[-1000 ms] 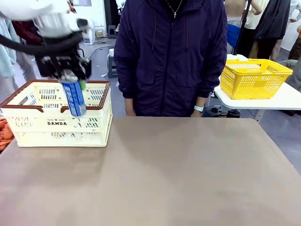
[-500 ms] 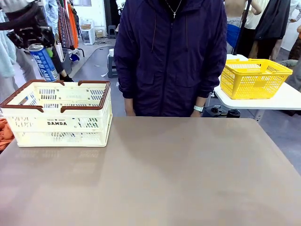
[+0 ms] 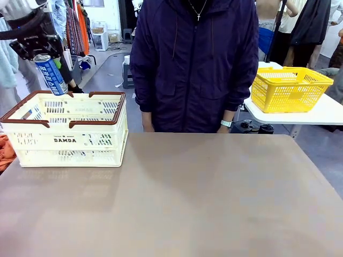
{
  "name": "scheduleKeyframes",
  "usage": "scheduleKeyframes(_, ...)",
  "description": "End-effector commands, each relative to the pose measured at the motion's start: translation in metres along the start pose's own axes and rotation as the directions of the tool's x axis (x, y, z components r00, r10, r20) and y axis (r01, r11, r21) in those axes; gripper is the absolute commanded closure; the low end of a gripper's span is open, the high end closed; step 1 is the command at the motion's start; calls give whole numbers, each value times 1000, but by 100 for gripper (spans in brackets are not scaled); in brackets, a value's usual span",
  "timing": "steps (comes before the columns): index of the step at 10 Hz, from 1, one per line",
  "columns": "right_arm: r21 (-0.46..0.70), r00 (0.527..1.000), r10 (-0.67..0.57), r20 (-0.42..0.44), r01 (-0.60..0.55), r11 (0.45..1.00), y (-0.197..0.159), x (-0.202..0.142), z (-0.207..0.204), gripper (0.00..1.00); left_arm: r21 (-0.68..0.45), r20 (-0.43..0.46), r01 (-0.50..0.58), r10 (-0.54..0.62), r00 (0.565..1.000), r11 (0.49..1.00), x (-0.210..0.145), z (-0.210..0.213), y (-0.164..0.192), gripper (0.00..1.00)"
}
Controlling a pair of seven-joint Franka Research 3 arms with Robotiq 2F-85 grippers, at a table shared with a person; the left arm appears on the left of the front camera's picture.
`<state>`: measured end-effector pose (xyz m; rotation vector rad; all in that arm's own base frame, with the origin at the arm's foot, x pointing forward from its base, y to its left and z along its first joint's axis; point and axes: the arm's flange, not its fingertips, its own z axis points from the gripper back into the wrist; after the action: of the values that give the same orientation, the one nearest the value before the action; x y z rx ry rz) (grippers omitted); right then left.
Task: Place the drinks into the Shopping basket.
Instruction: Pick up one drink and place it into the Shopping basket.
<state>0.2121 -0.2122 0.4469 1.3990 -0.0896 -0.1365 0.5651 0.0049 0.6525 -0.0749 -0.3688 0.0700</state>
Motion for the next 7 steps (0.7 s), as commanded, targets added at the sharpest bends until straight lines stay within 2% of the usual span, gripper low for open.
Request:
scheduleKeyframes(1, 9, 1000, 3, 2, -3, 1000, 6, 0, 2, 0, 14, 71, 99, -100, 992, 995, 3, -23, -18, 100)
scheduleKeyframes(2, 9, 1000, 3, 2, -3, 1000, 6, 0, 2, 0, -13, 88, 170, -168, 982, 985, 7, -43, -29, 100)
scheduleKeyframes(4, 9, 1000, 3, 2, -3, 1000, 6, 0, 2, 0, -7, 141, 224, -221, 965, 975, 6, -69, -41, 100)
scheduleKeyframes(5, 9, 1000, 3, 2, -3, 1000, 6, 0, 2, 0, -14, 134, 260, -256, 957, 965, 2, -80, -47, 100)
scheduleKeyframes(6, 9, 1000, 3, 2, -3, 1000, 6, 0, 2, 0, 2, 63, 273, -272, 960, 962, -3, -98, -52, 100)
scheduleKeyframes(7, 9, 1000, 3, 2, -3, 1000, 6, 0, 2, 0, 13, 30, 280, -280, 959, 960, -5, -115, -55, 100)
